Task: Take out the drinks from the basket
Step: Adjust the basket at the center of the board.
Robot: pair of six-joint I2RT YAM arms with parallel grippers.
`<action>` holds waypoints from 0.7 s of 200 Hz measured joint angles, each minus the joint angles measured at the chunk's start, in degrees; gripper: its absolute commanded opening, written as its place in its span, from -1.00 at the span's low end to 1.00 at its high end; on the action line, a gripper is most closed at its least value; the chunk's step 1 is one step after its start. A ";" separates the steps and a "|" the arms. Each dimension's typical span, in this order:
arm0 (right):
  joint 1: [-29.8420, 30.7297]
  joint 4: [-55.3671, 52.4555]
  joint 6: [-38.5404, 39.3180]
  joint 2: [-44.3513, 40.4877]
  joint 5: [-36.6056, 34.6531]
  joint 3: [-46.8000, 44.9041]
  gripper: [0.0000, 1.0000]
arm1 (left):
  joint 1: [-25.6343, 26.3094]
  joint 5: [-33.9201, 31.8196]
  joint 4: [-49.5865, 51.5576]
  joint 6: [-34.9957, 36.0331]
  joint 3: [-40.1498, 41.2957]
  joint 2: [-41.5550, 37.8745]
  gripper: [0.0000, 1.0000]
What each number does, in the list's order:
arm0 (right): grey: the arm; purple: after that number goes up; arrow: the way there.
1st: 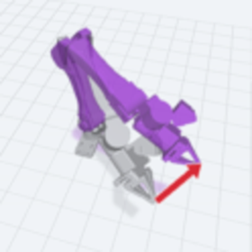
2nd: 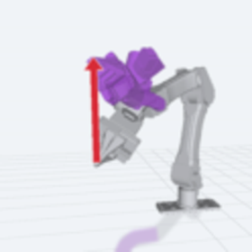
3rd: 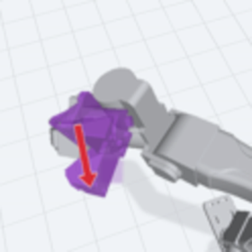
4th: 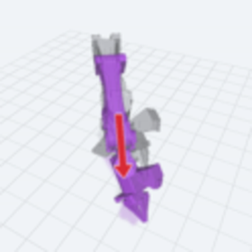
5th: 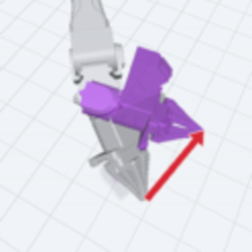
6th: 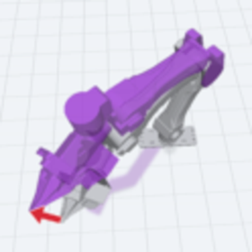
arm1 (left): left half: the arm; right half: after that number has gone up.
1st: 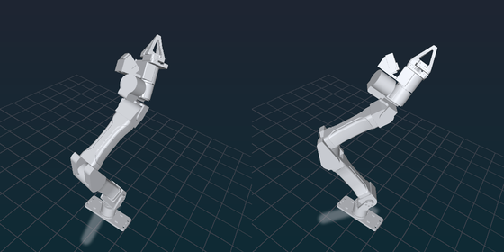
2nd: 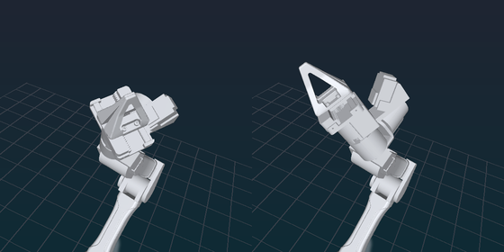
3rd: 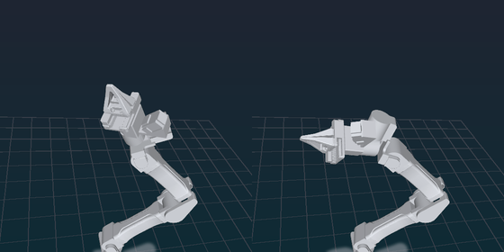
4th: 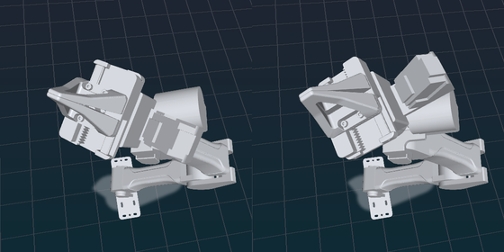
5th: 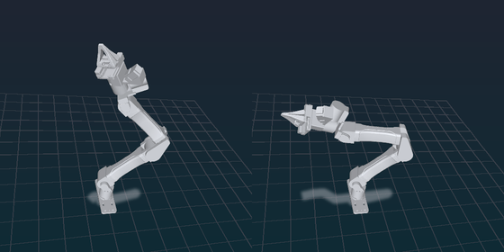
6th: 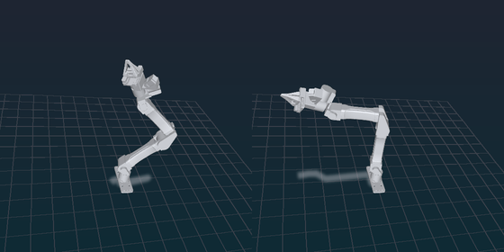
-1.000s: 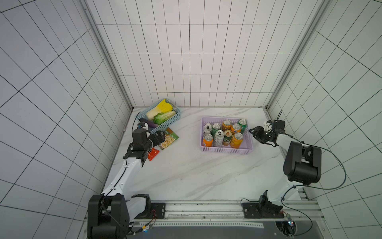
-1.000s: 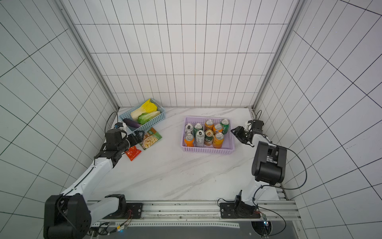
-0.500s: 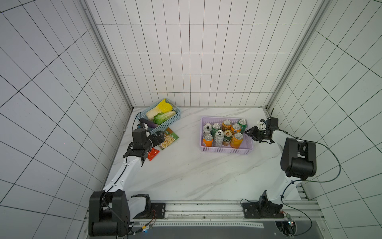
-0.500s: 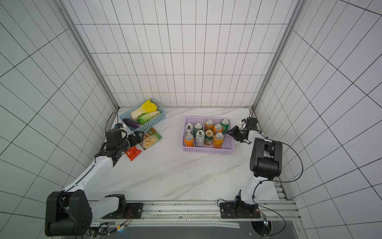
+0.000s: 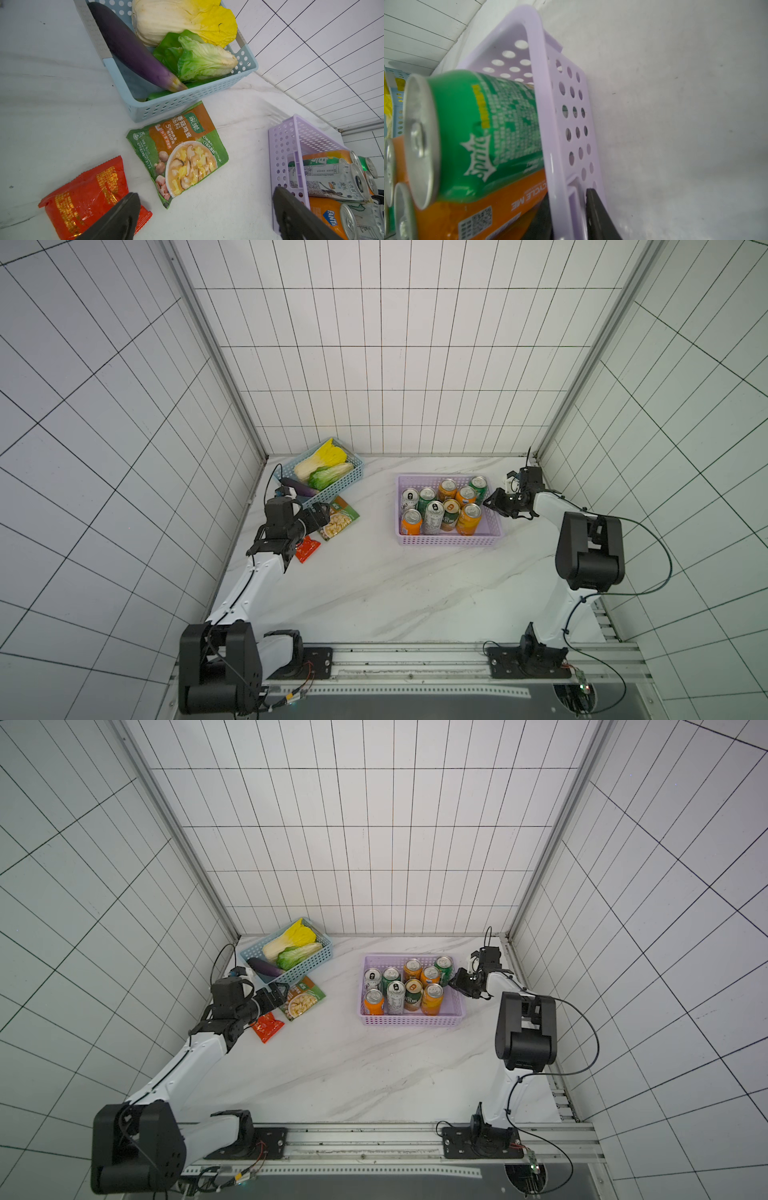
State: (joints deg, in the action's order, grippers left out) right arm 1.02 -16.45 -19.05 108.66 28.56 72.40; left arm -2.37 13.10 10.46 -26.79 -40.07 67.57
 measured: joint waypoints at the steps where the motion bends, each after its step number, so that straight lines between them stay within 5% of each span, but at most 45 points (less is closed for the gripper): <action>1: 0.11 -0.02 0.00 0.02 0.00 0.07 -0.44 | 0.00 0.04 0.00 0.02 0.00 0.00 0.96; 140: 12.15 1.68 -2.19 4.50 -0.31 4.92 -0.42 | 0.83 8.04 1.09 -1.53 -4.31 0.61 0.96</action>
State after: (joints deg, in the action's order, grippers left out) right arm 13.17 -14.76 -21.23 113.16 28.25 77.32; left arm -1.54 21.15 11.55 -28.32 -44.38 68.18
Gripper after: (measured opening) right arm 0.287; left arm 0.980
